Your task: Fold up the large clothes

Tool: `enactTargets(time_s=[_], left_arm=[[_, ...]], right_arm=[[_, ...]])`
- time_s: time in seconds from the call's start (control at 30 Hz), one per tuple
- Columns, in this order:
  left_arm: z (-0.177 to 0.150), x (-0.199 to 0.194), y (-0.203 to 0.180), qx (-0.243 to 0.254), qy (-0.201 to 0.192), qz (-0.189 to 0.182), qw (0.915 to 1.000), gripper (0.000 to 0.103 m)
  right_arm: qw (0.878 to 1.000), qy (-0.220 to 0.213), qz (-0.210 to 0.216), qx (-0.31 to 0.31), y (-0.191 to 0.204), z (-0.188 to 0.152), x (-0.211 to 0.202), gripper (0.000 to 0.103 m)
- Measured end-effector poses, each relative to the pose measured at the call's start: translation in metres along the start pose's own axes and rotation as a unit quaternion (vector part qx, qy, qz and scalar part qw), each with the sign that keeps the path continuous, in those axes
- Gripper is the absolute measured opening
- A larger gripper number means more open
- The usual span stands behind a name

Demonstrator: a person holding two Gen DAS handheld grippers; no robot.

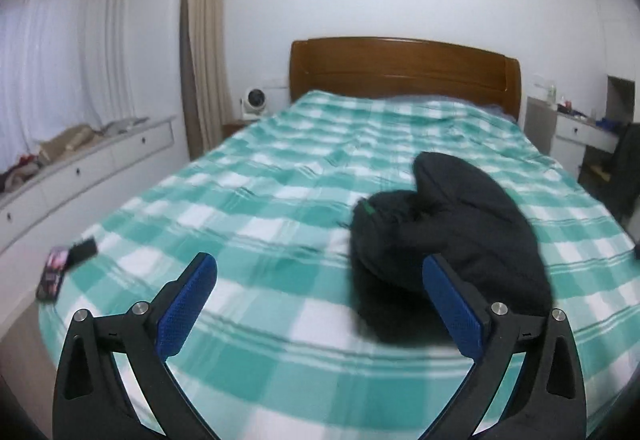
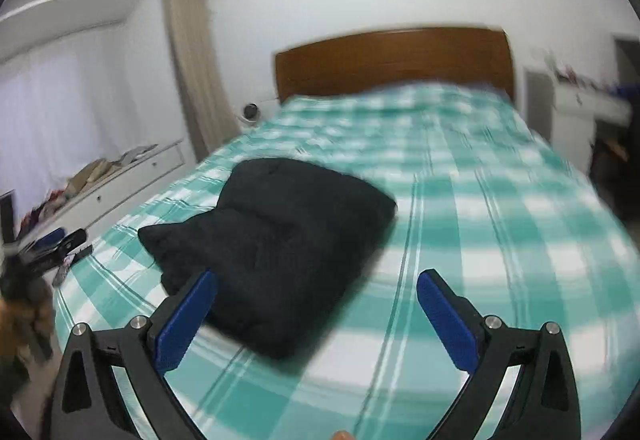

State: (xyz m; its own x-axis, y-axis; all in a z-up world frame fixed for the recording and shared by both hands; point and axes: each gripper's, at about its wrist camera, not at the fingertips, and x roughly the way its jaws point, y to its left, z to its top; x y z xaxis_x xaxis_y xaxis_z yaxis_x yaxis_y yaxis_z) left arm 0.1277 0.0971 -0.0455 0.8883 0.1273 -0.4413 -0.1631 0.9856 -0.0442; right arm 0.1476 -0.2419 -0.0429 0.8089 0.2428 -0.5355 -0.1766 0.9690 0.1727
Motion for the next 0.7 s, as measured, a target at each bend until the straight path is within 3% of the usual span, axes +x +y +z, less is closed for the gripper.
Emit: enactTargets(time_s=[0.07,0.27,0.47,0.7], left_arm=[[-0.013,-0.009,-0.01,-0.001,0.026,-0.024,0.9994,0.103],[-0.033,-0.026,-0.049,0.052,0.085,-0.04,0.9943,0.103],[-0.034,-0.062,-0.071,0.052,0.092,-0.073,0.9917,0.103],[-0.036,-0.076,-0.084,0.071,0.097,-0.047,0.9917,0.103]], right_arm=[[1.0,0.016,-0.007,0.003,0.007,-0.014,0.002,0.102],[0.997,0.008,-0.069,-0.043,0.048,-0.042,-0.036,0.102],[0.995,-0.003,-0.079,-0.064,0.071,-0.045,-0.073,0.102],[0.996,0.01,-0.079,-0.043,0.076,-0.05,-0.084,0.102]])
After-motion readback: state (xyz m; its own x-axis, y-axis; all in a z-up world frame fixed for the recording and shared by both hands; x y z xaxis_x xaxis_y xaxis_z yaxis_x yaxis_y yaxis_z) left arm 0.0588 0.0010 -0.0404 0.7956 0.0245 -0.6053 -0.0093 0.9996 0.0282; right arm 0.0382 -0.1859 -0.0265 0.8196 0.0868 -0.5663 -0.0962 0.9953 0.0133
